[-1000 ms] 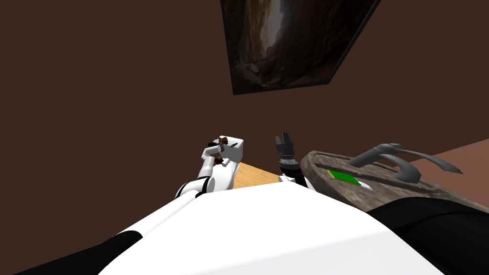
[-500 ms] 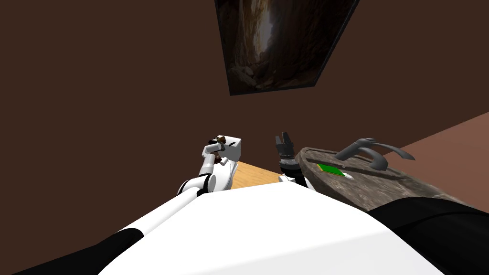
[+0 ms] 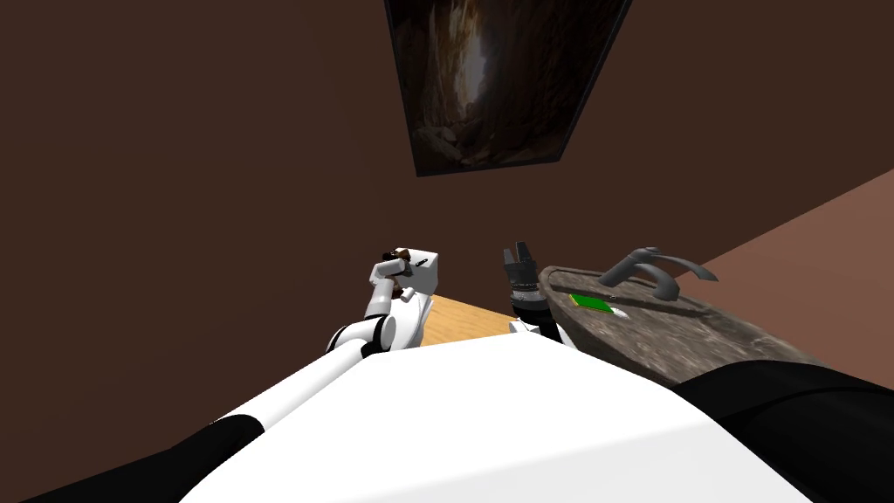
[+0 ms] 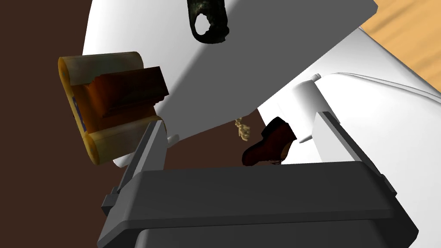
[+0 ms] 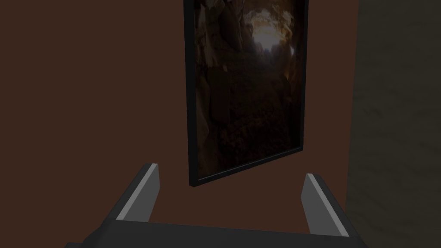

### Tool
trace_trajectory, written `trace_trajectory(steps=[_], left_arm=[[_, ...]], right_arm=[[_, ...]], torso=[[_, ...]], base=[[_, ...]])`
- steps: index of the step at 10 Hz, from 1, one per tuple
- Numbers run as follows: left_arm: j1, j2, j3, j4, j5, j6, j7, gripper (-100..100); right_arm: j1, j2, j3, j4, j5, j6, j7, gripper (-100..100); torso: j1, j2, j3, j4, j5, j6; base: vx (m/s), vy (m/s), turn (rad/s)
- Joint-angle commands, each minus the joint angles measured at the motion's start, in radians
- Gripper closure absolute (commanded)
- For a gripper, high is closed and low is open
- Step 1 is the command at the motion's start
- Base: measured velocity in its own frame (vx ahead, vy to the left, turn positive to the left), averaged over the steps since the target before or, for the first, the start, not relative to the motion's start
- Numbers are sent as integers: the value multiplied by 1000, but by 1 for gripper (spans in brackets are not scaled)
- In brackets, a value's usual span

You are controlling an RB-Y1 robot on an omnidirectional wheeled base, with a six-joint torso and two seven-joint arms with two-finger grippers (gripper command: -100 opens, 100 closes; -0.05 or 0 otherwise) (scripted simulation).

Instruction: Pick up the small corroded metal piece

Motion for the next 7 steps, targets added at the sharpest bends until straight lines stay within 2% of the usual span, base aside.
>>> trace_trajectory(steps=[1, 4, 7], left_arm=[[-9, 0, 1, 1, 2, 40, 5, -100], [-16, 2, -3, 0, 12, 106, 14, -100], [-15, 6, -11, -1, 27, 165, 26, -100]], right_arm=[[0, 0, 0, 0, 0, 0, 0, 0], [0, 0, 0, 0, 0, 0, 0, 0], [0, 0, 0, 0, 0, 0, 0, 0]], torso=[[0, 0, 0, 0, 0, 0], [1, -3, -2, -1, 0, 0], [2, -6, -4, -1, 0, 0]], base=[[4, -11, -30], [34, -2, -13], [84, 11, 5]])
